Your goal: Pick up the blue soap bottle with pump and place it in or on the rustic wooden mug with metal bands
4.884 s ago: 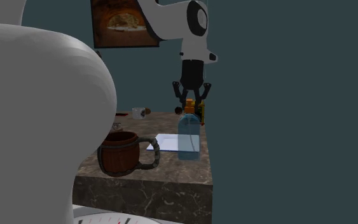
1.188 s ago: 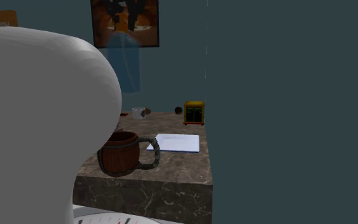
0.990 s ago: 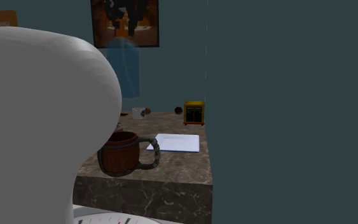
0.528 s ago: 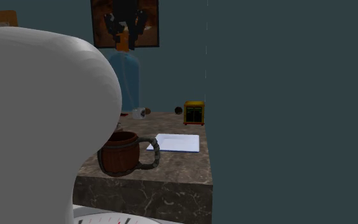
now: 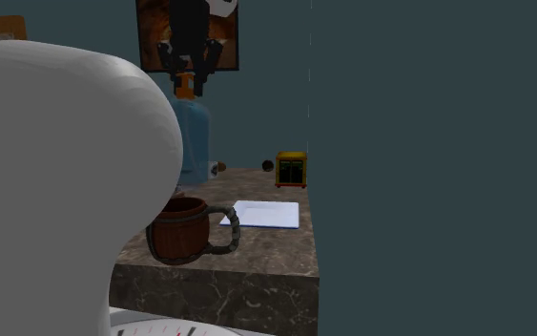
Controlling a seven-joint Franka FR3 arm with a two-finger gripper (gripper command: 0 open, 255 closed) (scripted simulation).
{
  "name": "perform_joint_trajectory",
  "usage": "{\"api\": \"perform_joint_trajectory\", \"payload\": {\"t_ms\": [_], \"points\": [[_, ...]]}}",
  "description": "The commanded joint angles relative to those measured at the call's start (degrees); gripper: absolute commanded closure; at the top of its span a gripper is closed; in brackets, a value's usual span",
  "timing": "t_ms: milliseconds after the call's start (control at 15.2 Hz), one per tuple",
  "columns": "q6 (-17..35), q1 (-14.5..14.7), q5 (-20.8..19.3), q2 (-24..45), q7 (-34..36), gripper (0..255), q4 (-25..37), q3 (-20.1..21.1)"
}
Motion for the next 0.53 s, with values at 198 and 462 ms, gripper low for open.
{"api": "perform_joint_trajectory", "payload": {"t_ms": [198, 462], "points": [[3.81, 0.04, 0.14, -0.44, -0.32, 255, -4.22, 0.11], [6.36, 0.09, 0.26, -0.48, -0.46, 255, -6.81, 0.24]]}}
